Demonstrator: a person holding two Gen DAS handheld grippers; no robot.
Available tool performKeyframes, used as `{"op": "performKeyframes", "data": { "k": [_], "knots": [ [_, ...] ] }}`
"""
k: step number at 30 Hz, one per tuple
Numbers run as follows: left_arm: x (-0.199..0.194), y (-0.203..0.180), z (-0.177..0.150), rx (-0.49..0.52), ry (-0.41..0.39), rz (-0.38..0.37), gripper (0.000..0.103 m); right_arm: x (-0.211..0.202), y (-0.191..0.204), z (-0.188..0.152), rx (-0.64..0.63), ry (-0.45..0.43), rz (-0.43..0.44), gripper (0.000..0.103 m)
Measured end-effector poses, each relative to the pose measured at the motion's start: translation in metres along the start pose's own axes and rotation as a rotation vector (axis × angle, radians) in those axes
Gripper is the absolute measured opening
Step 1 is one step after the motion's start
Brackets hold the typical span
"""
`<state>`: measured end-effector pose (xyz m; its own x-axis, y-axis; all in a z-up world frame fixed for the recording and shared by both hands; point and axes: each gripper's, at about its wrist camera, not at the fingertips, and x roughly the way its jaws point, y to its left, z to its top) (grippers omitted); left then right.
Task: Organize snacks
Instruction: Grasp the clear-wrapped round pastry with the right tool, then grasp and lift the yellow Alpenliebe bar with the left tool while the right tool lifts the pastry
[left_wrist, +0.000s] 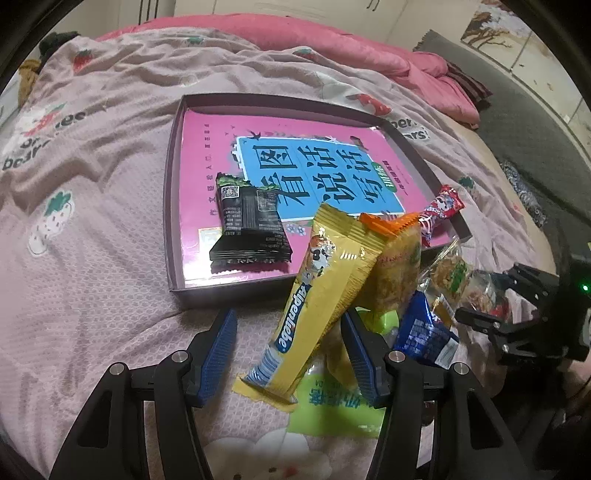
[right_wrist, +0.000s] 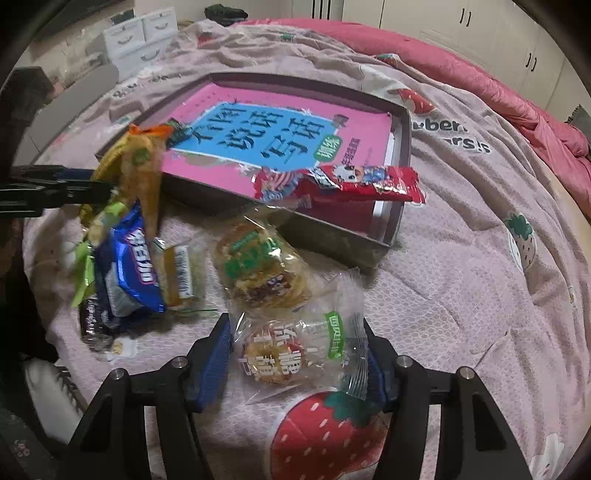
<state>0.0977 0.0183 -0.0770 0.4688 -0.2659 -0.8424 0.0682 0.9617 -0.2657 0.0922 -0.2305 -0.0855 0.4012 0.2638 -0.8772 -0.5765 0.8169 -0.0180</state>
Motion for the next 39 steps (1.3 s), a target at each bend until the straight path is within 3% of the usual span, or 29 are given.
{"op": "performKeyframes", "data": {
  "k": [10, 14, 22, 39],
  "knots": [
    [0.008, 0.000, 0.003, -0.007, 0.005, -0.025, 0.059, -0.021, 0.008, -0.002, 0.037, -0.059, 0.023, 0.061],
    [0.010, -0.003, 0.003, 0.003, 0.013, -0.046, 0.040, -0.028, 0.001, -0.002, 0.103, -0.083, 0.059, 0.061],
    [0.008, -0.012, 0.003, 0.051, 0.012, -0.057, 0.019, -0.038, -0.005, -0.002, 0.154, -0.128, 0.078, 0.061],
    [-0.031, -0.002, 0.001, 0.019, -0.057, -0.061, 0.017, -0.052, 0.006, 0.006, 0.170, -0.262, 0.111, 0.061]
  ]
}}
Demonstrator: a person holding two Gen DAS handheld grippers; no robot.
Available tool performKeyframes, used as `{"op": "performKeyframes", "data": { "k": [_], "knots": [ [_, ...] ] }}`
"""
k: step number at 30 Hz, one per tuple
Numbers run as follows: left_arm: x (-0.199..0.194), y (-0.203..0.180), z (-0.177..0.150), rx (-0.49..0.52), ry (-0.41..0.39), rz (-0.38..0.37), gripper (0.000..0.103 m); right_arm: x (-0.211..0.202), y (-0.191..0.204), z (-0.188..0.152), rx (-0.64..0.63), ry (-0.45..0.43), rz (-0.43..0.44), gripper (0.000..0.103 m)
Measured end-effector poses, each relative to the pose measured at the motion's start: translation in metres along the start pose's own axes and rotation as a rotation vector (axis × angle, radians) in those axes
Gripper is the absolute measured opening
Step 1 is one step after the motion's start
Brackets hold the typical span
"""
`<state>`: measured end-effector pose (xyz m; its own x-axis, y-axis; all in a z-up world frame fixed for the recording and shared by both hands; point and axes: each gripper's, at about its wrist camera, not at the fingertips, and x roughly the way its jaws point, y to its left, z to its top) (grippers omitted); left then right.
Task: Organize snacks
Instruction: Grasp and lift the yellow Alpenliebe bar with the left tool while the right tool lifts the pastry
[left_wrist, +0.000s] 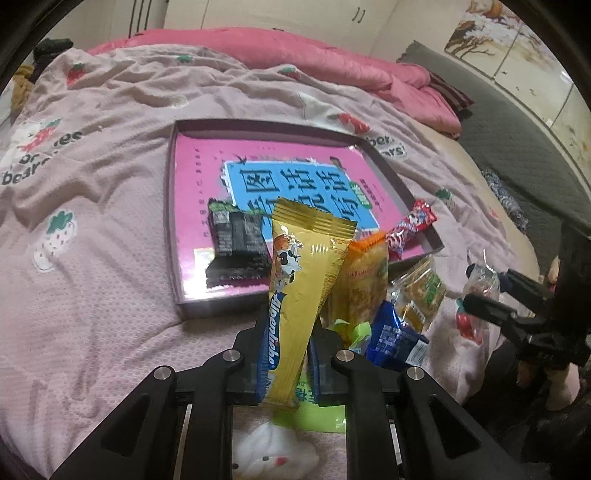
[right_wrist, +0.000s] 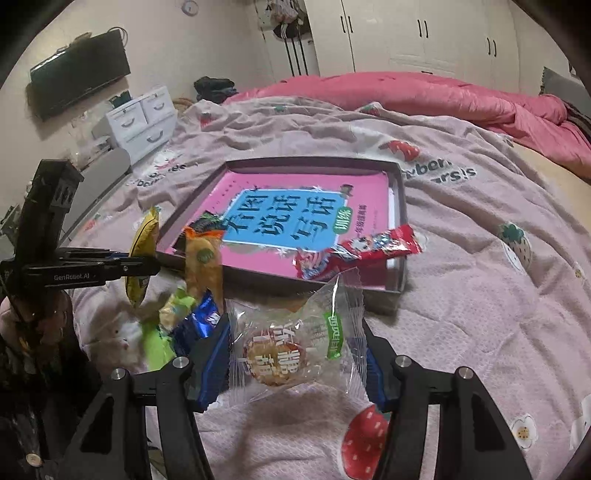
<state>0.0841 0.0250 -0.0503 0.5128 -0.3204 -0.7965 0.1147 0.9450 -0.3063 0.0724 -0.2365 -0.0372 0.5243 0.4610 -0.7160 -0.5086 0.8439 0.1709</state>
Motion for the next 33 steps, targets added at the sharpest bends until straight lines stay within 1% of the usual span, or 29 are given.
{"op": "performKeyframes", "data": {
  "k": [5, 11, 18, 22, 29, 33],
  "knots": [
    [-0.009, 0.003, 0.003, -0.011, -0.022, 0.005, 0.017, -0.004, 0.006, 0.002, -0.008, -0.037, -0.006, 0.061],
    [-0.021, 0.007, 0.008, -0.019, -0.065, 0.018, 0.017, -0.013, 0.011, 0.007, -0.012, -0.109, -0.015, 0.061],
    [-0.030, 0.012, 0.012, -0.021, -0.105, 0.039, 0.017, -0.023, 0.008, 0.011, 0.000, -0.169, -0.036, 0.061],
    [-0.035, 0.011, 0.016, -0.015, -0.129, 0.051, 0.017, -0.026, 0.004, 0.013, 0.009, -0.190, -0.051, 0.061],
    [-0.037, 0.010, 0.021, -0.018, -0.150, 0.042, 0.017, -0.026, -0.003, 0.019, 0.028, -0.228, -0.078, 0.061],
    [-0.034, 0.009, 0.024, -0.019, -0.158, 0.044, 0.017, -0.023, -0.007, 0.020, 0.033, -0.229, -0.090, 0.061]
  ]
}}
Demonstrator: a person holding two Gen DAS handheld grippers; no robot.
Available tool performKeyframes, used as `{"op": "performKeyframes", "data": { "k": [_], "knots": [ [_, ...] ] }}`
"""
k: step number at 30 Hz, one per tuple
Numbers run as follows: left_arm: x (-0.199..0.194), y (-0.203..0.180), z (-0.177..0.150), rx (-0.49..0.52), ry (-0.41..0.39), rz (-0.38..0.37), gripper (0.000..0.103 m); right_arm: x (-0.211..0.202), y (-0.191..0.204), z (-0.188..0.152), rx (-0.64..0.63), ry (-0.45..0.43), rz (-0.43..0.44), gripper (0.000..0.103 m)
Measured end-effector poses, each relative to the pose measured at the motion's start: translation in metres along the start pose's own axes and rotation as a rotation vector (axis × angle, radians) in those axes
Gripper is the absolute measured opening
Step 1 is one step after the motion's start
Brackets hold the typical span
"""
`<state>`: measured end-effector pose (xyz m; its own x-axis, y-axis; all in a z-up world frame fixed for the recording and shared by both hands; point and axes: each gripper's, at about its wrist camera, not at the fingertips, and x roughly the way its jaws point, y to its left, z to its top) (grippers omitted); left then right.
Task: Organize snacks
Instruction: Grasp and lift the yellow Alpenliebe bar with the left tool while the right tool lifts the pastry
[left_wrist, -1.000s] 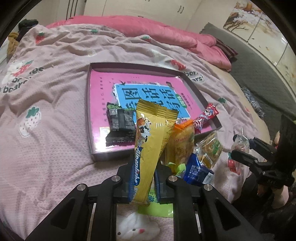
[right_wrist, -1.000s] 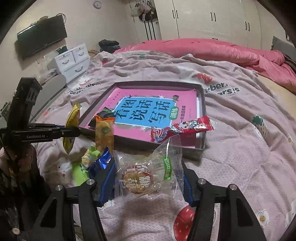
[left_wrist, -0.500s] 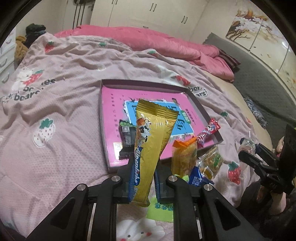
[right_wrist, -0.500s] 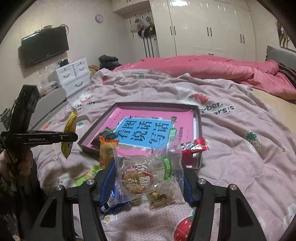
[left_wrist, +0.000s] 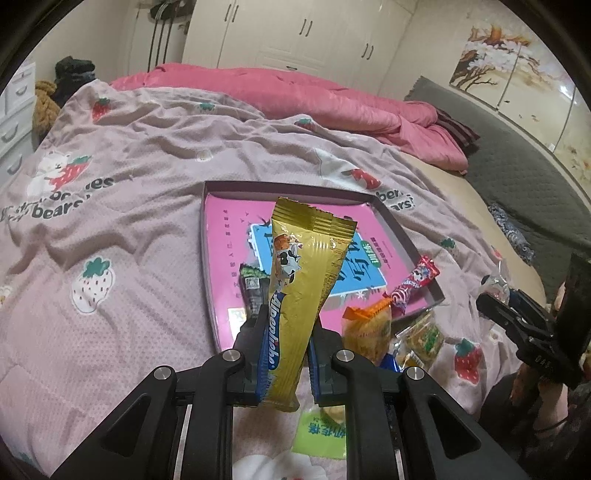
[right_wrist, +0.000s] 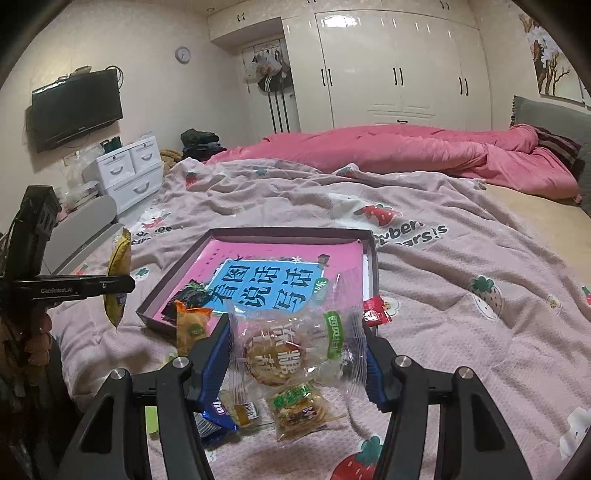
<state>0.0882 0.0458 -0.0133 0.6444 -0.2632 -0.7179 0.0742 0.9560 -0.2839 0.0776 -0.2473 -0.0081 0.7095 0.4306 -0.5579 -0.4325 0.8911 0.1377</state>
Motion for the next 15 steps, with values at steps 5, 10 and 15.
{"op": "performKeyframes", "data": {
  "k": [5, 10, 15],
  "knots": [
    [0.006, -0.002, 0.005, -0.001, -0.004, 0.001, 0.017, -0.002, -0.001, 0.004, -0.005, -0.033, -0.020, 0.061],
    [0.012, -0.006, 0.010, 0.010, -0.011, 0.005, 0.017, 0.004, -0.009, 0.007, 0.007, -0.034, -0.056, 0.061],
    [0.021, -0.009, 0.013, 0.021, -0.005, 0.004, 0.017, 0.015, -0.018, 0.009, 0.010, -0.015, -0.094, 0.061]
  ]
}}
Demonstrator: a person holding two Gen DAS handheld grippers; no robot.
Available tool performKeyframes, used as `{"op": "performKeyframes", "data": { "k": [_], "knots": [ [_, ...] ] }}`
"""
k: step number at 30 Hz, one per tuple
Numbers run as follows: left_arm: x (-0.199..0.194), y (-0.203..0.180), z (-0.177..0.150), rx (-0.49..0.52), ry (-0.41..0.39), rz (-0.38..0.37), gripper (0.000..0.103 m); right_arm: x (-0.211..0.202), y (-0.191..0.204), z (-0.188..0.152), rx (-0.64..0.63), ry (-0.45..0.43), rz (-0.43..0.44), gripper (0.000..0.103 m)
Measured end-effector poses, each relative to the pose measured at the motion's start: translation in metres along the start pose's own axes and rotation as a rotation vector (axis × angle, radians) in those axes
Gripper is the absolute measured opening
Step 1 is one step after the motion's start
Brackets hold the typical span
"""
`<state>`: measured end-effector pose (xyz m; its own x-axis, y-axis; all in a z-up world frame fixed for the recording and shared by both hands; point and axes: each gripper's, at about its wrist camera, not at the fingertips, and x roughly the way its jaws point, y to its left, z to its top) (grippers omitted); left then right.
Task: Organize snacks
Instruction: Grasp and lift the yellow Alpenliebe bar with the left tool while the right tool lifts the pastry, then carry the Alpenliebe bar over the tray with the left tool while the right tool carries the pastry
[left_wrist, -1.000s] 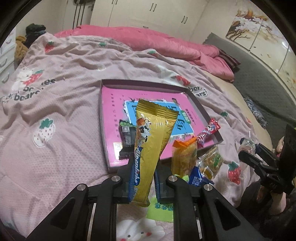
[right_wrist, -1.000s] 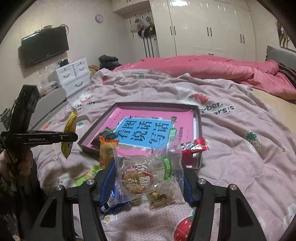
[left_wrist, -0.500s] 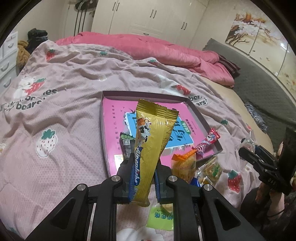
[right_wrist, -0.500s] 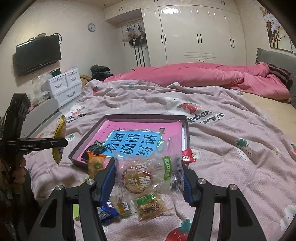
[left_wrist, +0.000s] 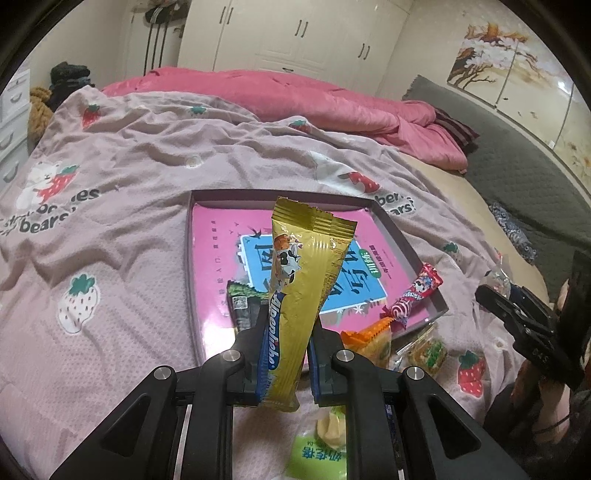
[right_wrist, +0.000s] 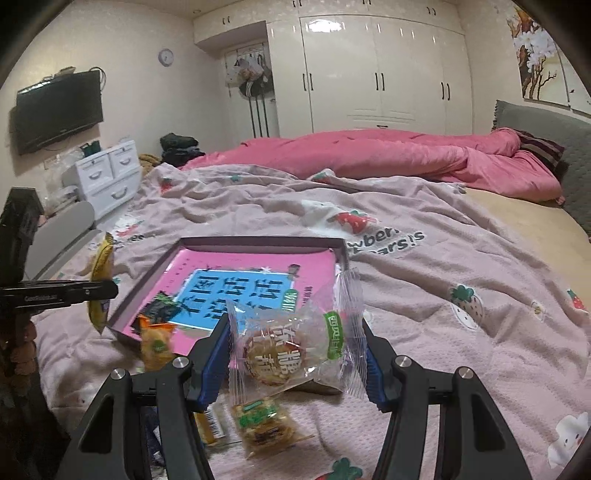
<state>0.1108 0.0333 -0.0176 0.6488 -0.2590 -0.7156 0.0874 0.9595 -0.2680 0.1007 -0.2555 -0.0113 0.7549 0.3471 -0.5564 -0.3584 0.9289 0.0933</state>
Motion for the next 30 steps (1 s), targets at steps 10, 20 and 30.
{"op": "performKeyframes", "data": {
  "k": [10, 20, 30],
  "knots": [
    [0.017, -0.001, 0.007, -0.010, 0.006, -0.007, 0.017, 0.015, -0.001, 0.003, -0.007, 0.009, -0.019, 0.061],
    [0.040, -0.002, 0.010, -0.005, 0.038, 0.001, 0.017, 0.039, -0.005, -0.002, -0.010, 0.078, -0.078, 0.061],
    [0.057, -0.008, 0.012, 0.000, 0.058, -0.030, 0.017, 0.064, 0.002, -0.009, -0.054, 0.133, -0.078, 0.061]
  ]
}}
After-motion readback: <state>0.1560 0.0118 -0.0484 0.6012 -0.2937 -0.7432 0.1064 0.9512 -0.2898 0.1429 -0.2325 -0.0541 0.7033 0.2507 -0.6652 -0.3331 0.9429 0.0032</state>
